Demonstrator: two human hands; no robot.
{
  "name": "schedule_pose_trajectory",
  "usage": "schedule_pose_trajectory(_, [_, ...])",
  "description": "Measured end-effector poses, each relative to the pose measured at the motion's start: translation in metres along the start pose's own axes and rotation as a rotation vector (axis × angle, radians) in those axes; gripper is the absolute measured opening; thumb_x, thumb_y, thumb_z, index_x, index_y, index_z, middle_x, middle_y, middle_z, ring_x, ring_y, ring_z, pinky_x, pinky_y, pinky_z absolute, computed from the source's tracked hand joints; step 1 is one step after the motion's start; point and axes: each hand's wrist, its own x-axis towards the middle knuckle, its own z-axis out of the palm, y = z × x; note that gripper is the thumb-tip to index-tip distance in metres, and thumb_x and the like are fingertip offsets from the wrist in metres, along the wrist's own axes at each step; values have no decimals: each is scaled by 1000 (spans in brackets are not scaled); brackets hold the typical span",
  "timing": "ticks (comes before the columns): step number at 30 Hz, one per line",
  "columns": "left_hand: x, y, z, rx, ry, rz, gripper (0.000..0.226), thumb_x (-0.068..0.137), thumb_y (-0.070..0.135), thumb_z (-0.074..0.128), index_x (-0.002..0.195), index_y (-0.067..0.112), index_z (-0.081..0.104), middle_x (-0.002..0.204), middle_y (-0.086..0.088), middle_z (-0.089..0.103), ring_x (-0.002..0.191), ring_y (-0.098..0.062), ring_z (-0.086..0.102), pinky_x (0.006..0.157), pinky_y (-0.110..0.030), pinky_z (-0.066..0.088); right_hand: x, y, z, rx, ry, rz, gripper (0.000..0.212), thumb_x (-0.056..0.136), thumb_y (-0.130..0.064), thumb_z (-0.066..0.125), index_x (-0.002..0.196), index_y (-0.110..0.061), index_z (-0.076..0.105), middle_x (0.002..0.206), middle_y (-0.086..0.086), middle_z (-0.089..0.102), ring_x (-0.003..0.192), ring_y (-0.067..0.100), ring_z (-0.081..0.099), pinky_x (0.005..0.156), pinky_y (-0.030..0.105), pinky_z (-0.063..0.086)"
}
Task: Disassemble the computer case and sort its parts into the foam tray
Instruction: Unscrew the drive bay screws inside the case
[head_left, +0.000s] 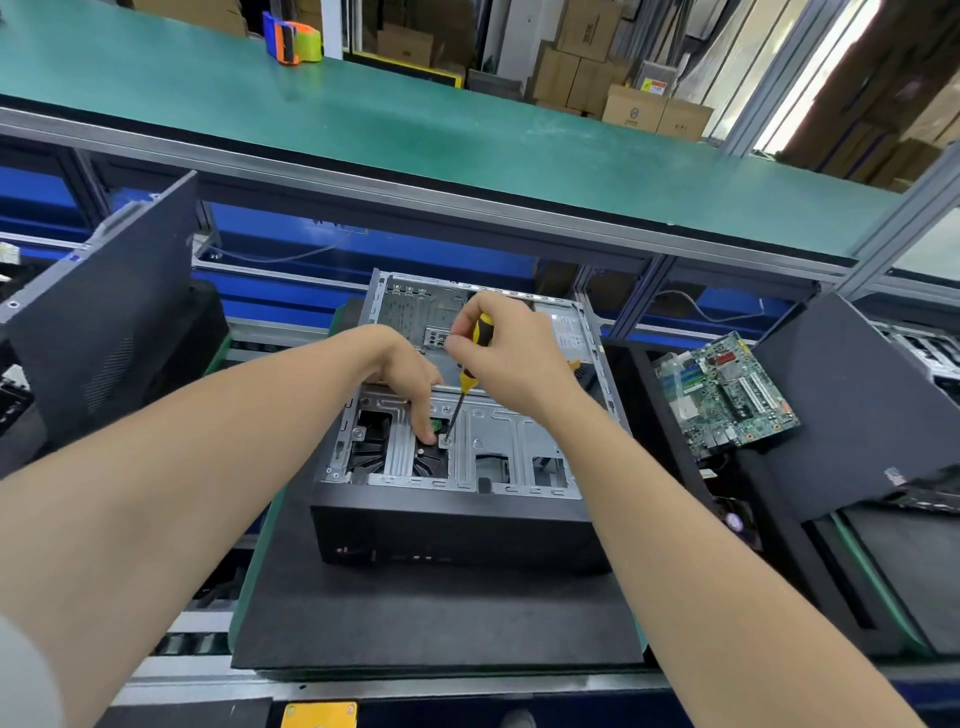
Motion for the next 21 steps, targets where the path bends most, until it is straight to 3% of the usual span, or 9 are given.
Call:
schedule_pose_trajectory(3, [-1,-1,-2,1,-11,-2,108,76,44,87,159,13,24,167,-8,19,153,-30,20,125,-45,18,-2,-6,16,472,21,117,8,96,-11,62,93,-18,63,77,3,67,73,18,71,72,39,55])
schedule_pose_trajectory(5, [0,-1,-2,-8,-3,14,114,75,45,87,161,16,19,169,-5,18,154,-28,17,126,-44,15,-1,-10,24,723,64,153,10,93,-13,63,84,-13,59,67,1,56,60,19,56,66,36,46])
schedule_pose_trajectory(7, [2,-2,1,-27,12,23,121,71,47,90,162,20,16,168,-4,22,153,-27,20,126,-47,18,1,-12,30,898,88,170,26,91,-21,64,70,-14,52,58,-4,46,54,19,40,59,34,36])
schedule_pose_trajectory(10, [2,-4,5,-62,38,35,121,68,48,92,161,23,18,164,-2,29,149,-26,29,123,-46,26,5,-11,35,978,33,186,46,93,-33,65,55,-18,44,50,-2,34,46,19,30,50,27,32])
schedule_pose_trajectory(14, [0,-5,6,-79,39,27,103,73,44,89,154,14,31,157,-5,40,127,-19,41,106,-32,33,12,2,32,1069,-225,103,53,103,-35,58,57,-18,38,47,-1,23,42,17,17,46,26,19])
schedule_pose_trajectory(18, [-1,-2,8,-91,60,41,110,75,43,89,160,22,22,163,-1,31,148,-26,30,123,-47,25,17,18,22,1221,-392,67,40,109,-28,44,72,-15,38,58,0,31,39,13,22,43,27,21])
schedule_pose_trajectory(21, [0,0,9,-50,85,35,104,76,44,88,156,14,30,158,-4,40,143,-27,37,121,-47,30,18,19,24,1249,-338,60,40,105,-22,46,66,-14,37,51,1,32,40,16,30,43,27,28])
